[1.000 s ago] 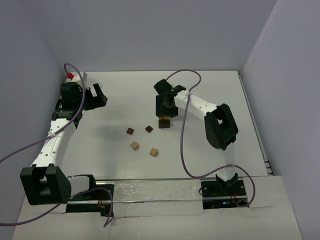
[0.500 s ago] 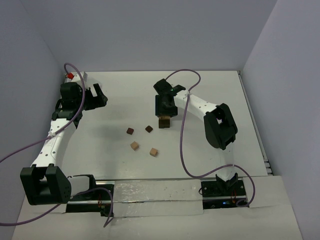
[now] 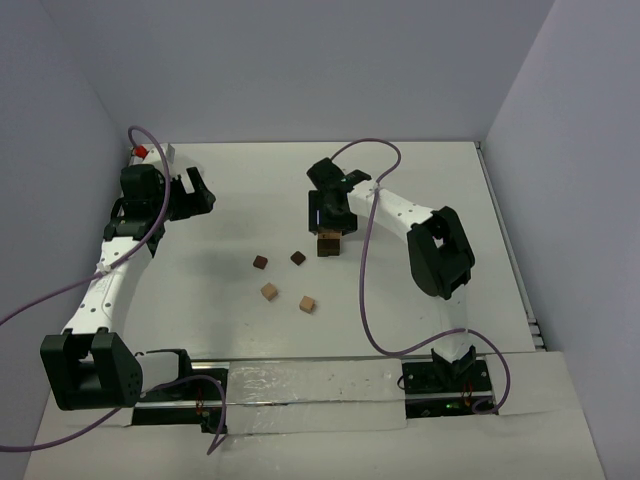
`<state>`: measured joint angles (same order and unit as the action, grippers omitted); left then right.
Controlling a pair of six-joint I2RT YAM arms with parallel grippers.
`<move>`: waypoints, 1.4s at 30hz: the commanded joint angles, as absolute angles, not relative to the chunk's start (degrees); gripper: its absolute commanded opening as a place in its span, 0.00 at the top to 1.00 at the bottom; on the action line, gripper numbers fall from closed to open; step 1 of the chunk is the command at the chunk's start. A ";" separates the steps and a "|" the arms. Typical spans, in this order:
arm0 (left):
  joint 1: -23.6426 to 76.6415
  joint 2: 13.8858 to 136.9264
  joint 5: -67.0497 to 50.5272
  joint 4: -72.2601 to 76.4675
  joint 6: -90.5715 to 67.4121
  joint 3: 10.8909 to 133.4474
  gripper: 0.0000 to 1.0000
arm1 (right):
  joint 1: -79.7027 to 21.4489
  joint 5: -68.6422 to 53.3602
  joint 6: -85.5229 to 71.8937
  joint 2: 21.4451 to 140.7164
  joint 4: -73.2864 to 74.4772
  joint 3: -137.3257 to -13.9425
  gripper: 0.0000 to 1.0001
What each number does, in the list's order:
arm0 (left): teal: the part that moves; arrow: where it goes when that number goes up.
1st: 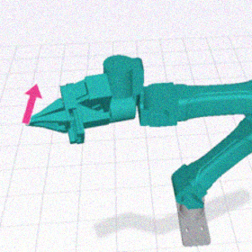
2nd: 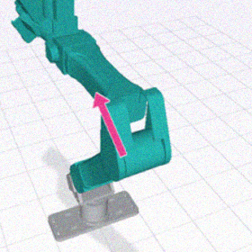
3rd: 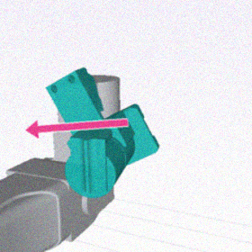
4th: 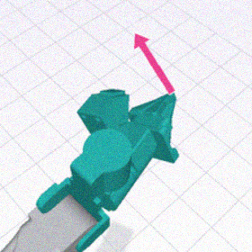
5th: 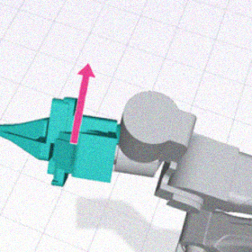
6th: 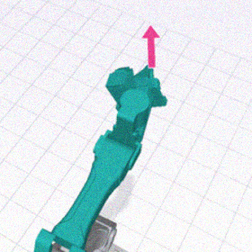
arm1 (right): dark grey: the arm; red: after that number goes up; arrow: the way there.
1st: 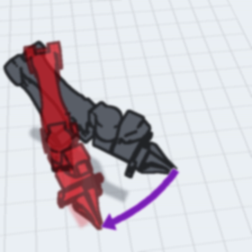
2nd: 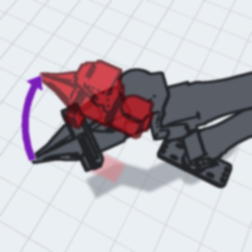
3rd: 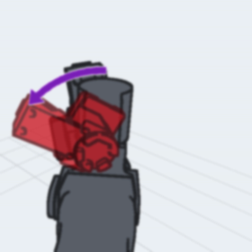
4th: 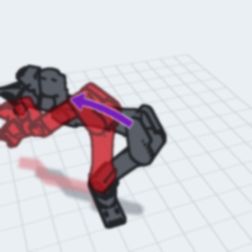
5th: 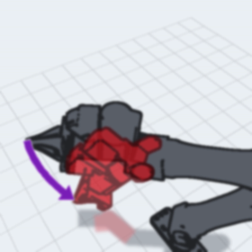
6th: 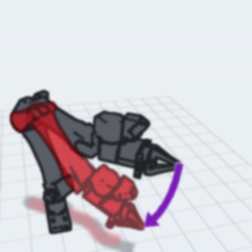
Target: Build the wood block tower
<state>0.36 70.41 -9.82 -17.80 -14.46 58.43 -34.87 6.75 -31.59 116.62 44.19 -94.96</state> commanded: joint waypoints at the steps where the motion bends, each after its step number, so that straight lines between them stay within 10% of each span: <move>1: 0.09 70.49 -10.90 -16.39 -14.94 60.51 0.01 | -34.54 6.97 -31.44 117.51 43.35 -97.21 0.19; 11: 0.09 69.38 -21.27 -19.44 -6.39 60.95 0.01 | -36.57 3.43 -29.22 112.42 42.63 -97.30 0.01; 22: 0.21 63.55 -44.92 -29.43 15.58 56.61 0.05 | -38.50 3.22 -19.00 95.31 40.36 -88.40 0.00; 30: 5.71 66.00 -40.21 -28.73 21.62 50.91 0.15 | -37.66 6.34 -9.44 82.56 31.64 -75.04 0.00; 42: 25.99 85.94 -13.60 -14.53 -4.22 62.66 0.64 | -23.92 5.72 -18.07 88.56 29.44 -68.09 0.09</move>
